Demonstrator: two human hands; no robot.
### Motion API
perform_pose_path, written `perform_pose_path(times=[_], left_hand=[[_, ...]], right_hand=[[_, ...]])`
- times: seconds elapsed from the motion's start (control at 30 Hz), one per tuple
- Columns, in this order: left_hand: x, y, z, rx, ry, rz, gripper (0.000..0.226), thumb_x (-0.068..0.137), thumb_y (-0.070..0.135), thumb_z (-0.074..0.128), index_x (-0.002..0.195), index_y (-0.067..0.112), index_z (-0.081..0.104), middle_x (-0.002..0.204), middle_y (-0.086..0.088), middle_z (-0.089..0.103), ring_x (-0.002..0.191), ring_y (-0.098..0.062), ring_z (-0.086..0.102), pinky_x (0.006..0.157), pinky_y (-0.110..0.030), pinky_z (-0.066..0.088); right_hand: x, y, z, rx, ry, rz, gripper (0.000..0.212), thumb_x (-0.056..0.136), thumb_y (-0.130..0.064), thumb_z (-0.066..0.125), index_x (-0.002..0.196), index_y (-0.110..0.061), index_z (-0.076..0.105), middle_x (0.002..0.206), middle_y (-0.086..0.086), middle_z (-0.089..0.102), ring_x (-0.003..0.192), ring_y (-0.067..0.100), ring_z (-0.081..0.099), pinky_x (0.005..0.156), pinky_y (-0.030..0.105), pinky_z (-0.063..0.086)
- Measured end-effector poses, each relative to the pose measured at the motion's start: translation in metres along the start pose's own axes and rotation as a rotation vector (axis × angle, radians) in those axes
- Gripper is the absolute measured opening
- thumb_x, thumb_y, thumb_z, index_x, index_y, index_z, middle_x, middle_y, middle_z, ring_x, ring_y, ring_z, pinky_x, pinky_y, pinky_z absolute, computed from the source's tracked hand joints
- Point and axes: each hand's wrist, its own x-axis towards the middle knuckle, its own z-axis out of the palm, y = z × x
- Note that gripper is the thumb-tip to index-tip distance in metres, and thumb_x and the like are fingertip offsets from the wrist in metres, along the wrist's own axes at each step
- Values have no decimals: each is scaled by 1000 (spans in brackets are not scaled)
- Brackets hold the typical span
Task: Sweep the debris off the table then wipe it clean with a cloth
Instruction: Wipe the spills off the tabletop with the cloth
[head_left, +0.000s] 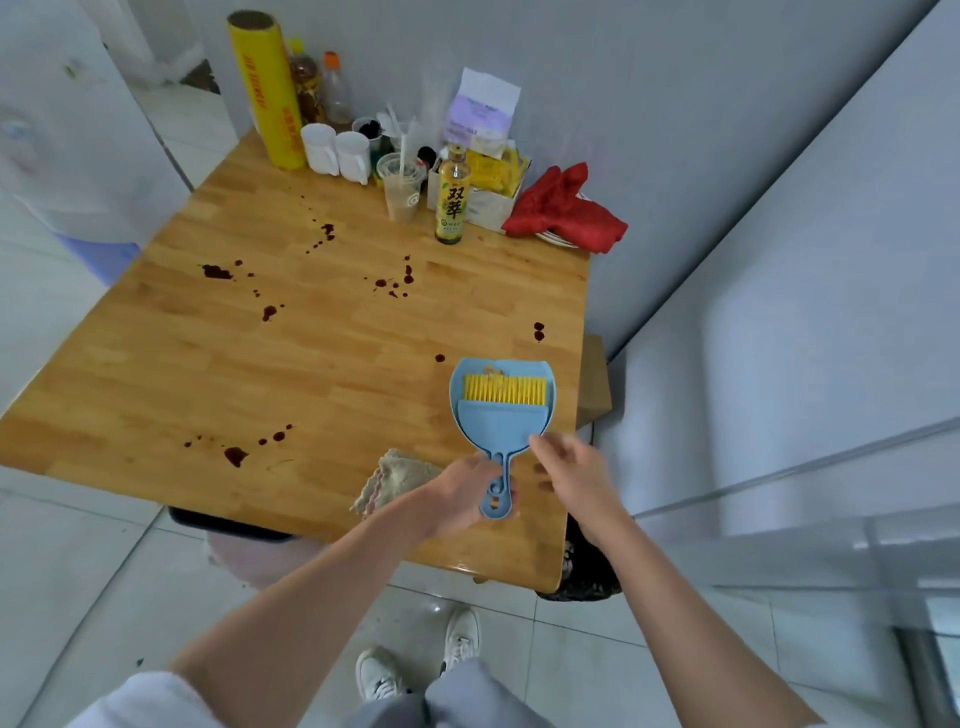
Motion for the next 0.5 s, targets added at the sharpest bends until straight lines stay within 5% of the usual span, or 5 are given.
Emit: perform_pose_path(times=[0.07, 0.27, 0.5], left_hand=[[7, -3, 9, 9, -13, -27, 11, 101, 3, 43, 102, 5, 54, 86, -13, 58, 78, -24, 59, 90, -47, 54], [36, -23, 27, 282, -28, -125, 25, 98, 16, 52, 121, 11, 61, 118, -7, 68, 107, -19, 67, 82, -36, 60], [52, -34, 19, 572, 162, -149, 24, 95, 33, 62, 110, 14, 65, 100, -2, 70, 86, -16, 70, 69, -29, 62]], right_hand=[[2, 9, 0, 51, -87, 78, 36, 91, -48, 68, 101, -13, 71, 98, 1, 75, 93, 17, 72, 87, 46, 61], [12, 50, -9, 253, -69, 203, 20, 94, -22, 68, 109, -10, 69, 103, 8, 76, 91, 21, 75, 78, 36, 63], [38, 96, -2, 476, -38, 455, 16, 96, -7, 63, 111, -1, 68, 105, 16, 76, 92, 28, 74, 73, 35, 60]])
